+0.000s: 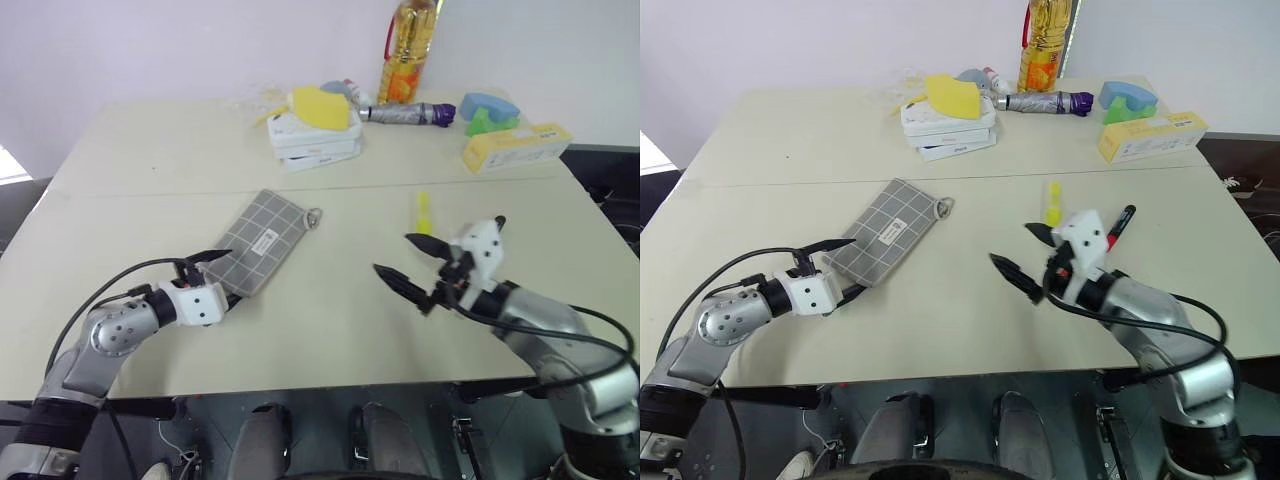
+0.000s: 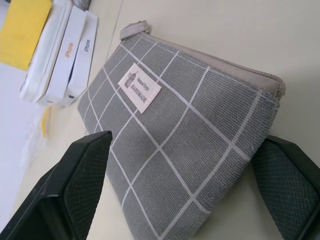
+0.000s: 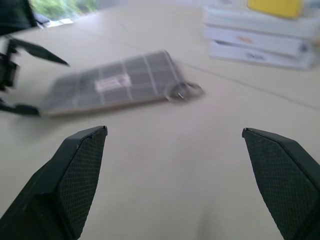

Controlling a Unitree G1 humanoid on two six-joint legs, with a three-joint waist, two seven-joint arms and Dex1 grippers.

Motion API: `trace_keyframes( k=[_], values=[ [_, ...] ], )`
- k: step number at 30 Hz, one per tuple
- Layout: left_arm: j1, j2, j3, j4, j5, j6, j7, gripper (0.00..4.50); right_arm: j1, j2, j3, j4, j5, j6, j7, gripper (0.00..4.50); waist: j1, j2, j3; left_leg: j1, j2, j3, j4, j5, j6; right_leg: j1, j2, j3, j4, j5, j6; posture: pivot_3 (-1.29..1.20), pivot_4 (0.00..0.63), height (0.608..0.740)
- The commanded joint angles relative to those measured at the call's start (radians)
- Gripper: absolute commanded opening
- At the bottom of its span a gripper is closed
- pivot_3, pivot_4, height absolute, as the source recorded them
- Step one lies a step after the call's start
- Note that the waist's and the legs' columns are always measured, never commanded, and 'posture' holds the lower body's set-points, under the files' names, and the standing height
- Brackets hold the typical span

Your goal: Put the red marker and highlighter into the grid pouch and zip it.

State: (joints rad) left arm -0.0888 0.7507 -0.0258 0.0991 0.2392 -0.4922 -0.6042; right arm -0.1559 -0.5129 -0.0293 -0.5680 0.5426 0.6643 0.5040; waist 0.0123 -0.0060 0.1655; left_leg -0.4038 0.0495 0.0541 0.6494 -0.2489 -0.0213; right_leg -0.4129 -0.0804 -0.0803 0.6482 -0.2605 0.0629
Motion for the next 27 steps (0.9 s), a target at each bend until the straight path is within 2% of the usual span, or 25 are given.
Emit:
trace_keyframes(
  k=[1,6,8,9,11,16,20,27],
  values=[
    [0.019,0.000,-0.031,0.039,-0.005,-0.006,-0.014,4.44,-0.115,0.093,0.134,0.099,-0.127,-0.041,-0.088,4.50,-0.001,0.001,-0.001,0.000,0.000,0.000,0.000,0.000,0.000,0.000,0.000,0.000,0.000,0.000,0.000,0.00,0.150,0.740],
    [0.015,-0.002,-0.021,0.033,-0.024,-0.006,-0.010,4.44,-0.274,0.243,0.283,0.302,-0.239,-0.046,-0.130,4.50,-0.001,0.001,-0.001,-0.002,0.000,0.002,0.000,0.000,0.000,-0.001,0.000,0.000,0.000,0.000,0.000,0.00,0.150,0.740],
    [0.022,0.004,-0.017,0.028,-0.032,-0.008,-0.014,4.50,-0.358,0.315,0.328,0.435,-0.273,-0.035,-0.135,3.98,-0.003,0.001,-0.001,-0.003,-0.001,0.003,0.000,0.000,0.000,-0.003,0.000,0.000,0.001,0.000,0.000,0.00,0.150,0.740],
    [0.023,0.006,-0.017,0.028,-0.033,-0.009,-0.016,4.50,-0.385,0.337,0.339,0.480,-0.288,-0.038,-0.136,3.63,-0.003,0.001,-0.001,-0.003,-0.001,0.003,0.000,0.000,0.000,-0.003,0.000,-0.001,0.001,0.000,0.000,0.00,0.150,0.740],
    [0.027,0.008,-0.014,0.026,-0.035,-0.008,-0.015,4.50,-0.435,0.384,0.337,0.573,-0.317,-0.052,-0.158,2.64,-0.003,0.001,-0.001,-0.003,-0.001,0.004,0.000,0.000,0.000,-0.003,0.000,-0.001,0.002,0.000,0.000,0.00,0.150,0.740],
    [0.038,0.015,-0.011,0.014,-0.045,-0.002,-0.019,4.50,-0.510,0.491,0.291,0.735,-0.350,-0.100,-0.213,0.03,-0.006,0.001,-0.001,-0.004,-0.001,0.004,-0.001,0.000,0.000,-0.004,0.000,-0.001,0.002,0.000,0.000,0.00,0.150,0.740],
    [0.042,0.018,-0.012,0.008,-0.052,0.001,-0.021,4.50,-0.566,0.560,0.310,0.897,-0.417,-0.102,-0.266,0.03,-0.020,0.001,-0.001,-0.004,0.000,0.004,-0.002,0.000,0.000,-0.006,0.000,-0.001,0.004,0.000,0.000,0.00,0.150,0.740],
    [0.055,0.026,-0.011,-0.012,-0.088,0.003,-0.047,4.50,-0.568,0.595,0.333,0.945,-0.448,-0.074,-0.216,0.03,-0.026,0.001,-0.001,-0.004,0.000,0.004,-0.002,0.000,0.000,-0.006,-0.001,0.000,0.004,0.000,0.000,0.00,0.150,0.740]
  ],
)
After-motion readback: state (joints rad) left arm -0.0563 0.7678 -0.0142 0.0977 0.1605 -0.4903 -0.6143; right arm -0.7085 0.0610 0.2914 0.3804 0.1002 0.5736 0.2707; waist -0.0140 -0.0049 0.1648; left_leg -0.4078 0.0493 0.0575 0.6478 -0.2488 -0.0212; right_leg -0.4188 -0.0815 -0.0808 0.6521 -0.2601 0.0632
